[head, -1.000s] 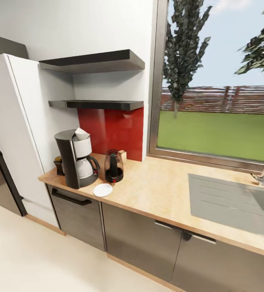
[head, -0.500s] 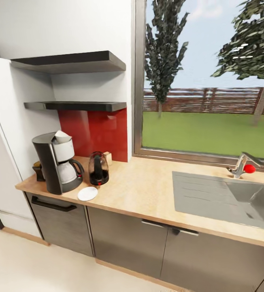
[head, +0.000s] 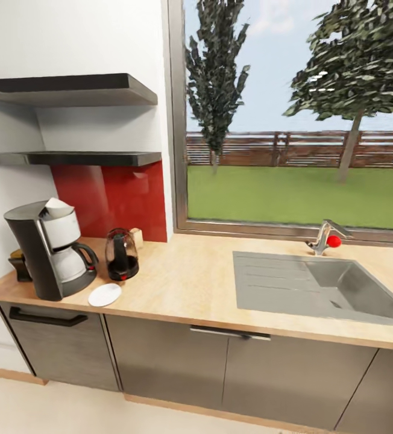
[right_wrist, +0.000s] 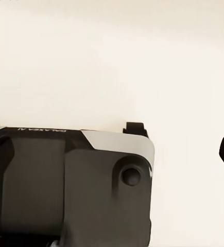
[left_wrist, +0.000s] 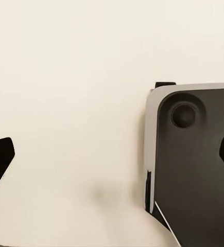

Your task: Set up a coffee station on the kitchen countertop: keep the coffee maker on the countertop, move the bottle of coffee from the kitchen shelf to the counter next to the coffee maker, place a paper coffee filter on top of the coffee maker, put the saucer next to the coffee maker with the coffee cup on the saucer, and place the electric kettle next to the coffee maker.

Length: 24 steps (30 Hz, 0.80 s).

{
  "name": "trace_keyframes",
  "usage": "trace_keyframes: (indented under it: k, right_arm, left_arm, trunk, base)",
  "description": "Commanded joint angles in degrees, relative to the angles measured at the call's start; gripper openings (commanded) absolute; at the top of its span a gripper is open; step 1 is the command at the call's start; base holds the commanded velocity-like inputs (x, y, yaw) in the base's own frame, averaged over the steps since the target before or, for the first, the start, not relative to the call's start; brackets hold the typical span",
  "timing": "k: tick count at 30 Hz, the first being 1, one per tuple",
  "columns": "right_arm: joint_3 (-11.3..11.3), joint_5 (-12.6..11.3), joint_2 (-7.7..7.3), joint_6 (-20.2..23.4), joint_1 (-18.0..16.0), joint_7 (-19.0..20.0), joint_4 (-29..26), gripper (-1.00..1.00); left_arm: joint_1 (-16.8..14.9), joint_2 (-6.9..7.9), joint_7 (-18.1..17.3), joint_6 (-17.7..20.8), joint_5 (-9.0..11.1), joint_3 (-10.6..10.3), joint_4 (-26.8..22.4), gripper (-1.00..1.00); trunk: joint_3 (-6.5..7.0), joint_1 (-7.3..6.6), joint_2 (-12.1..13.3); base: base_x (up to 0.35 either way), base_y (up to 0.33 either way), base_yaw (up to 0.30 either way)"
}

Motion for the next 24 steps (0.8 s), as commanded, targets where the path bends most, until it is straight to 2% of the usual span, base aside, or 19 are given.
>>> trace_keyframes:
  k: [1,24]
  right_arm:
    - [0.50,-0.48,0.01,0.23,-0.02,0.09,-0.02,1.00]
    - [0.45,-0.48,-0.11,0.25,-0.03,0.19,-0.02,1.00]
  left_arm:
    - [0.03,-0.01,-0.04,-0.18,-0.60,0.49,-0.05,1.00]
    - [-0.05,-0.27,-0.04,-0.23,-0.72,0.42,-0.17,1.00]
  trunk:
    - [0.00,0.02,-0.03]
    - [0.00,0.02,-0.03]
  base:
    - [0.000,0.000,-0.266]
    - [0.000,0.000,-0.266]
